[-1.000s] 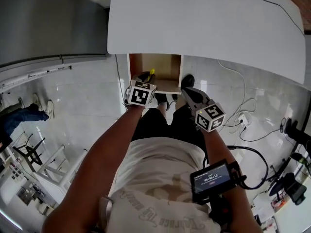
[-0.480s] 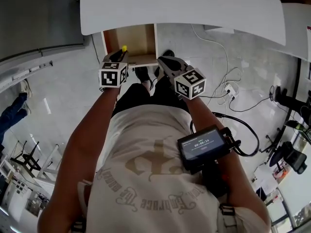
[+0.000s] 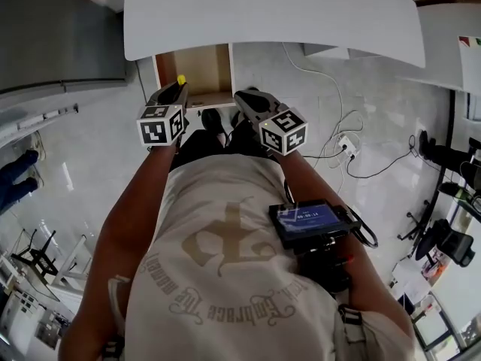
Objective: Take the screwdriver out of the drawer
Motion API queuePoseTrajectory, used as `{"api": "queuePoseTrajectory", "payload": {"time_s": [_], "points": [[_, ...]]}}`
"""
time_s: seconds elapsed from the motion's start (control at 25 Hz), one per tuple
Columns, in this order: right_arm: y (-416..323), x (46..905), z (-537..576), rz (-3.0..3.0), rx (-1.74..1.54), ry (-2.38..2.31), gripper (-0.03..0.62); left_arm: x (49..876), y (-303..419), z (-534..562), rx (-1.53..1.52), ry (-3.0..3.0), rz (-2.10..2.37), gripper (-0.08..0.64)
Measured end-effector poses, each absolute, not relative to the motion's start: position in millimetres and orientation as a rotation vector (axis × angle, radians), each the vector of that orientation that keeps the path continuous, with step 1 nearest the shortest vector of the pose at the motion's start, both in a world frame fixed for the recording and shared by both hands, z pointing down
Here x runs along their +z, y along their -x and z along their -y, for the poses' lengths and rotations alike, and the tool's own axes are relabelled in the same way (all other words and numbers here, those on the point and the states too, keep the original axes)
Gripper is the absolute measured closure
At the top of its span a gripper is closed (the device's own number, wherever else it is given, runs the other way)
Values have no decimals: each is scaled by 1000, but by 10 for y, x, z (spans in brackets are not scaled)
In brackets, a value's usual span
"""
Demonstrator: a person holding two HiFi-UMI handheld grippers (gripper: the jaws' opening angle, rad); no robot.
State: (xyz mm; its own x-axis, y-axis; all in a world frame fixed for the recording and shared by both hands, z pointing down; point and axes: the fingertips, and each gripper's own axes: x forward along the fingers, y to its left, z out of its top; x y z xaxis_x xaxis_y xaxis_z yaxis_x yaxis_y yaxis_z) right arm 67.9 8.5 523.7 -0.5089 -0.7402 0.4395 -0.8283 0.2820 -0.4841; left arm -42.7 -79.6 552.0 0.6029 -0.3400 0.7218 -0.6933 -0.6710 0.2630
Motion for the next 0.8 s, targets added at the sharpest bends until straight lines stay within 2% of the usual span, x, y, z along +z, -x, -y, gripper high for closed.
{"api": "queuePoseTrajectory", "payload": {"time_s": [0.8], "points": [[-539, 4862, 73, 2434, 901, -1454, 586, 5044, 646, 830, 734, -2373, 789, 494]]}}
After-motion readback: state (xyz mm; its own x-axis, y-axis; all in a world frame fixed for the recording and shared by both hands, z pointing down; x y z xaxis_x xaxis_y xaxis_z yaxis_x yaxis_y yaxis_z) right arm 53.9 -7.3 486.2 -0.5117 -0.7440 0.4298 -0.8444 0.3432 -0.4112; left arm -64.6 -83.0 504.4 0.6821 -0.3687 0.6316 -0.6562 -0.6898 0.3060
